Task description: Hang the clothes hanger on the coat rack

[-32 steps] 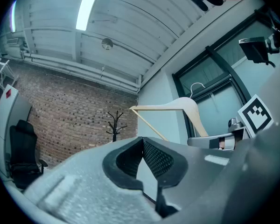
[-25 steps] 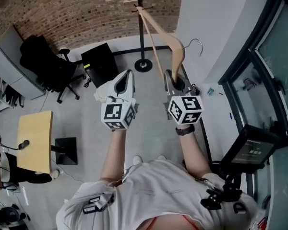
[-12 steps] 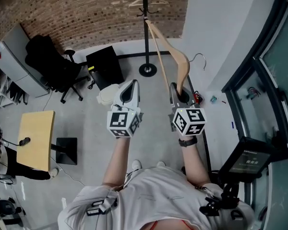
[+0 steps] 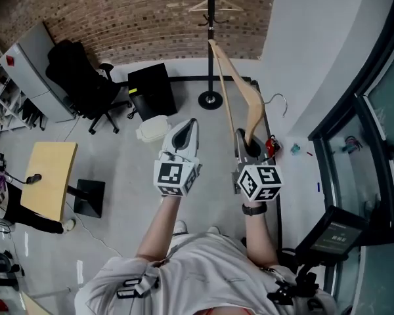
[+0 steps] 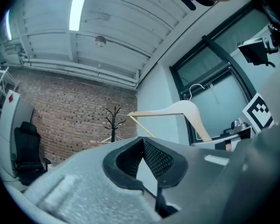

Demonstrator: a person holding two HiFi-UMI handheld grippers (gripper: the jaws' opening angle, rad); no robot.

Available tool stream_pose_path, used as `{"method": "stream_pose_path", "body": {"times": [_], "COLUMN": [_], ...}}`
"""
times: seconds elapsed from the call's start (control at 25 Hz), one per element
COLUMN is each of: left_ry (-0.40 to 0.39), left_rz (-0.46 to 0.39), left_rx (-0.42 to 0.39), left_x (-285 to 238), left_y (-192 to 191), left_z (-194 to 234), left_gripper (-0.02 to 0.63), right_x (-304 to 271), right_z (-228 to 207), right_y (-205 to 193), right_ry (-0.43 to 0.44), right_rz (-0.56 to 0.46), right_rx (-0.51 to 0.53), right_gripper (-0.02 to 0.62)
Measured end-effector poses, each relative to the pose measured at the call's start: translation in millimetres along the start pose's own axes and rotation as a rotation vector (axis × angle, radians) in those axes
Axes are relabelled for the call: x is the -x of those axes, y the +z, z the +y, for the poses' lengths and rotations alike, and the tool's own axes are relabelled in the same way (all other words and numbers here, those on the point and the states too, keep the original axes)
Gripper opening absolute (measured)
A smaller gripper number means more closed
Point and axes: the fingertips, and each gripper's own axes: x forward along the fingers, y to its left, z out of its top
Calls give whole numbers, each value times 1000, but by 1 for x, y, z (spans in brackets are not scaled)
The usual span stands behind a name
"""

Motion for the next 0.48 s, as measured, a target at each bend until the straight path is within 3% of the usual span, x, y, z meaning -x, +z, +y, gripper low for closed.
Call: {"method": "stream_pose_path", "body": {"times": [0.16, 0.36, 0.48], "left_ry": [93, 55, 62], "left_rz": [28, 45, 84], "left_rx": [-34, -92, -66], "left_x": [8, 8, -11], "left_y": [-16, -24, -35], "left_z": [6, 12, 20], "left_gripper": [0, 0, 1], "right_x": [0, -12, -26], "right_z": [-8, -11, -25], "right_y": [-12, -26, -33], "right_ry": [58, 55, 17], "right_rz": [18, 48, 66], "right_rx": [-49, -31, -21], "right_gripper": [5, 5, 5]}}
